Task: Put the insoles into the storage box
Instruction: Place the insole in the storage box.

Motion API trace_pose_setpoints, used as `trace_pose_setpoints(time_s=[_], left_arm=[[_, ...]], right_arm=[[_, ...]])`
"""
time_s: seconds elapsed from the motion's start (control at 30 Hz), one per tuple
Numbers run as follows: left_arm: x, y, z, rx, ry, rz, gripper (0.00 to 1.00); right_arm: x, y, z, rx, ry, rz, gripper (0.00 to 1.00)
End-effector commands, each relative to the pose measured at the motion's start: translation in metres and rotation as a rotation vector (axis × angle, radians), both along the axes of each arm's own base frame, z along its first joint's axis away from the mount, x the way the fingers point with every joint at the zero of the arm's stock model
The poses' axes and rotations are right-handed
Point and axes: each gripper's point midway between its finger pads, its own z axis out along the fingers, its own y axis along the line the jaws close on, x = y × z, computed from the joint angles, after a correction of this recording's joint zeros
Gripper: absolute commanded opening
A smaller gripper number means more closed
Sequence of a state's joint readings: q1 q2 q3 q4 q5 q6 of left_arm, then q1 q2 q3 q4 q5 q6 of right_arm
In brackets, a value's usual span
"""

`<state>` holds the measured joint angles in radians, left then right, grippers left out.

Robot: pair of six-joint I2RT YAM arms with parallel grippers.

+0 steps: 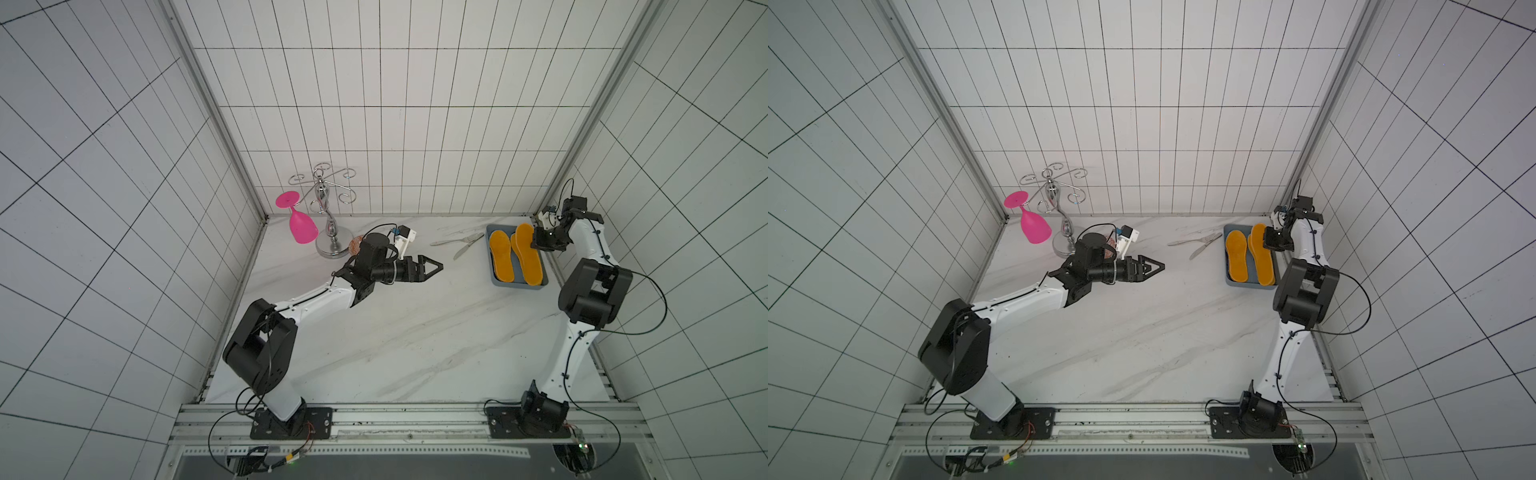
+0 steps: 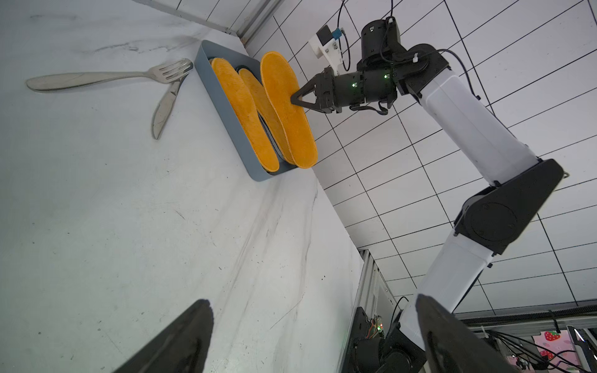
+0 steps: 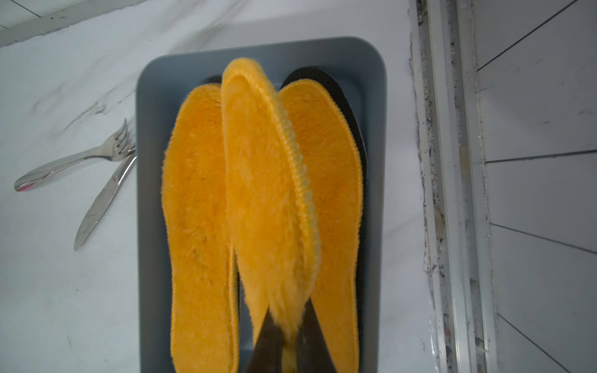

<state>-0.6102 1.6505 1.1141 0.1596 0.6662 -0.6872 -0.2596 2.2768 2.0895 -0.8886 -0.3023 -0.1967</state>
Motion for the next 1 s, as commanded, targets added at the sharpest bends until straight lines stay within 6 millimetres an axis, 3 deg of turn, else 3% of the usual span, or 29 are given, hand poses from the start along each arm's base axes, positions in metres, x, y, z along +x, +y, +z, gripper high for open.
trace_pose_setpoints(time_s=[0.0, 0.17, 0.47, 0.97], left_arm=[[0.000, 0.006, 0.003, -0.001, -0.016, -0.001, 0.99], [0.007, 0.008, -0.006, 0.006, 0.005, 0.010, 0.99], [0.015, 0.006, -0.019, 0.029, 0.039, 0.000, 0.99], [0.016, 0.006, -0.033, 0.081, 0.064, -0.012, 0.99]], right_arm=[[0.004, -0.004, 0.004, 0.011, 0.002, 0.043, 0.00], [-0.001, -0.010, -0.019, 0.050, 0.044, 0.039, 0.00], [0.002, -0.019, -0.038, 0.098, 0.052, 0.033, 0.00], [0.014, -0.022, -0.041, 0.105, 0.024, 0.054, 0.00]])
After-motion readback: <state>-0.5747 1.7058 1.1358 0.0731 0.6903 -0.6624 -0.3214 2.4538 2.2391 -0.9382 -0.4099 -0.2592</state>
